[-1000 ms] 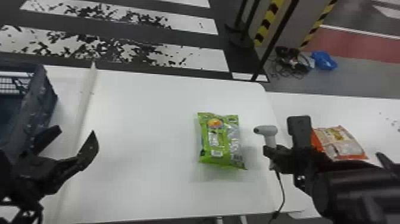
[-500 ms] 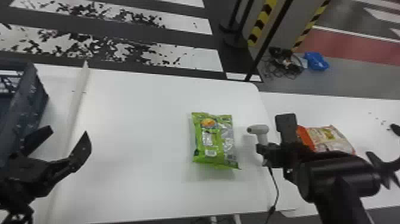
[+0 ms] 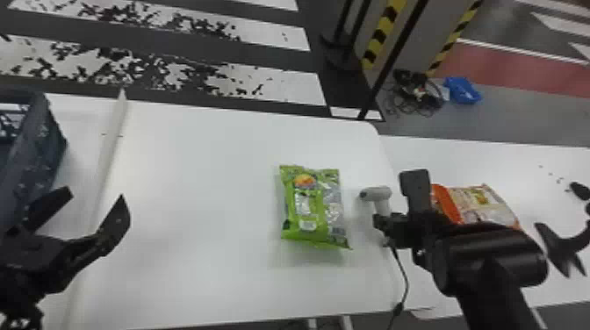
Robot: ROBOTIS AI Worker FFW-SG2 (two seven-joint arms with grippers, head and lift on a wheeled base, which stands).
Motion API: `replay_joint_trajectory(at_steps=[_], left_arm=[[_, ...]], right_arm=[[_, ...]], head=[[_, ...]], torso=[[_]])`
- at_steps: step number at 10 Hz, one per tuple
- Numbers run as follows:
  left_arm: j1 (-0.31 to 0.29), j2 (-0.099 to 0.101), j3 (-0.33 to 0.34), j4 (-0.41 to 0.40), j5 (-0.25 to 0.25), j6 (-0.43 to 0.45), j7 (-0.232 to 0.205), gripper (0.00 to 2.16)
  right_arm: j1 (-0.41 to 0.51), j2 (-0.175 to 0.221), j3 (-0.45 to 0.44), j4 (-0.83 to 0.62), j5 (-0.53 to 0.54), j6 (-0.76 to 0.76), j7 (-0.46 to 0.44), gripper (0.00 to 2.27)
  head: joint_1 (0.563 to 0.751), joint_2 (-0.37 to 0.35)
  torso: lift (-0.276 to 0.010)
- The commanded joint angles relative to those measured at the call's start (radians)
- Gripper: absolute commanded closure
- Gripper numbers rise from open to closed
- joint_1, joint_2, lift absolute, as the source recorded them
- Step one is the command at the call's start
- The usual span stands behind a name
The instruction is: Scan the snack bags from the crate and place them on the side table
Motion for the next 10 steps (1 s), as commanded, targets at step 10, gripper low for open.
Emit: replay_joint_trajectory(at_steps=[10], left_arm=[[0.003,-0.003,0.002,0.0,0.0,0.0,0.0,0.04]], right_arm=[[0.177,0.011,-0.144,-0.329,-0.225,0.08,0.062,0.12]], head=[[0.695,-0.257]], torso=[[-0.081]])
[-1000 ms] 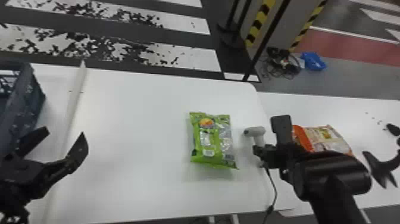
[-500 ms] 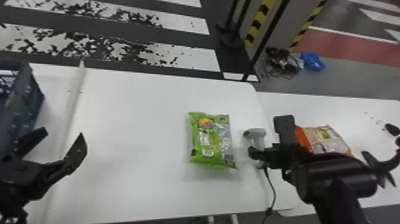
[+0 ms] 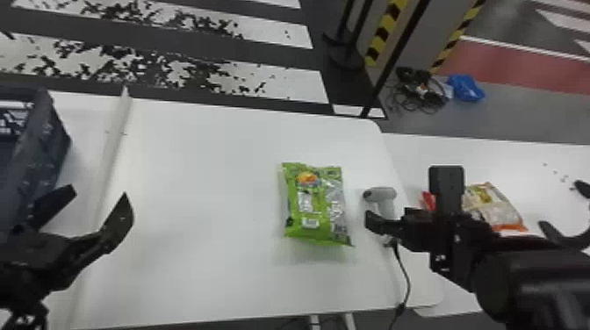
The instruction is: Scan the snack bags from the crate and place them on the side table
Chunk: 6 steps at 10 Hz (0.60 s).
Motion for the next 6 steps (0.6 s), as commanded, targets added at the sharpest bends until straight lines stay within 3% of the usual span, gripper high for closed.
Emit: replay_joint_trajectory(at_steps=[1,6], left_arm=[[0.0,0.001,0.0,0.001,0.0,0.0,0.0,0.04],[0.0,0.004,-0.002,0.0,0.0,0.0,0.0,0.04]], right_arm=[[0.011,0.006,-0.004,-0.03,-0.039,0.04,0.027,0.12],[-0.023,0.006,0.053,0.048,-0.044,0.053,0.148,0.12]], head=[[0.695,-0.236],[0.695,-0.167]], torso=[[-0.081],[-0.081]])
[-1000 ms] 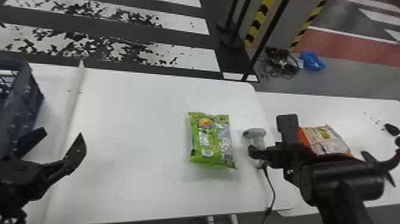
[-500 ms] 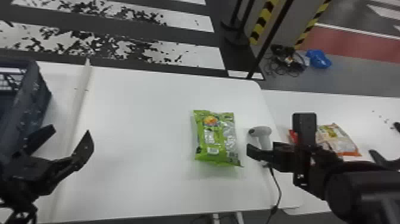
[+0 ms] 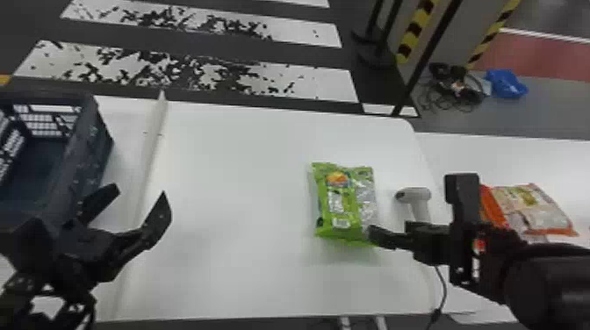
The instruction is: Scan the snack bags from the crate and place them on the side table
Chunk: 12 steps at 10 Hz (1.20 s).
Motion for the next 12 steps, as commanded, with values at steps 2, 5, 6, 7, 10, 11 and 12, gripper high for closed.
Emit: replay_joint_trajectory(at_steps=[2,5,6,7,10,11,12], left_arm=[[0.001,0.002,0.001,0.001,0.0,0.0,-0.001,0.04],[0.001,0.002,0.001,0.001,0.0,0.0,-0.001,0.04],[0.003,0.002,0.001,0.002,0.0,0.0,-0.002,0.04],[0.001,0.002,0.001,0.004,0.0,0.0,-0.001,0.04],[0.003,0.0,0.002,0.007,0.002,-0.003,-0.002,0.04],[0.001,0.0,0.004,0.008,0.002,-0.003,-0.001,0.04],[0.0,0.0,0.005,0.011,0.002,-0.003,-0.001,0.04]], right_arm=[[-0.024,-0.005,0.04,0.06,0.016,-0.008,0.06,0.12],[-0.06,-0.008,0.1,0.137,0.078,-0.07,0.1,0.12],[-0.074,-0.009,0.125,0.163,0.108,-0.1,0.098,0.12],[-0.091,-0.011,0.146,0.194,0.118,-0.125,0.1,0.12],[-0.119,-0.012,0.172,0.244,0.16,-0.131,0.138,2.2],[-0.105,-0.014,0.166,0.23,0.158,-0.14,0.139,2.26],[-0.083,-0.014,0.149,0.194,0.155,-0.162,0.139,2.26]], head=[[0.695,-0.148],[0.695,-0.125],[0.695,-0.118],[0.695,-0.116],[0.695,-0.106],[0.695,-0.104],[0.695,-0.105]], torso=[[-0.081],[-0.081],[-0.081],[-0.081],[-0.081],[-0.081],[-0.081]])
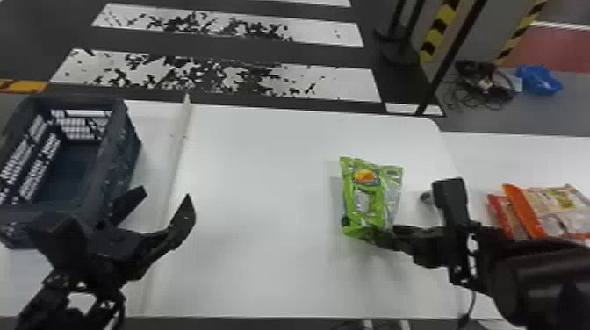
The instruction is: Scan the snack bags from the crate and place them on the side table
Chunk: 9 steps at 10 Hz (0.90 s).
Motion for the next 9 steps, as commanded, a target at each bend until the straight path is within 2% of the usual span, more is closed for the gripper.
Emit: replay_joint_trajectory(at_steps=[1,3,5,7,9], left_arm=[[-0.002,0.0,0.001,0.003,0.0,0.0,0.001,0.04],[-0.004,0.0,0.001,0.003,0.0,0.0,0.001,0.04],[-0.004,-0.002,0.004,0.003,0.0,0.0,0.001,0.04],[-0.004,0.0,0.004,0.003,0.003,0.0,0.001,0.04],[-0.004,0.0,0.004,0.003,0.003,0.0,-0.001,0.04]], right_arm=[[0.03,0.0,-0.028,-0.064,-0.003,-0.007,0.0,2.26],[0.058,0.0,-0.069,-0.157,-0.01,0.009,0.0,2.26],[0.069,0.011,-0.152,-0.222,-0.039,0.024,-0.014,2.26],[0.063,0.02,-0.29,-0.231,-0.122,0.021,-0.057,2.26],[0.049,0.023,-0.419,-0.193,-0.187,0.003,-0.099,2.26]], head=[[0.695,-0.104],[0.695,-0.106],[0.695,-0.115],[0.695,-0.143],[0.695,-0.215]], torso=[[-0.081],[-0.081],[-0.081],[-0.081],[-0.081]])
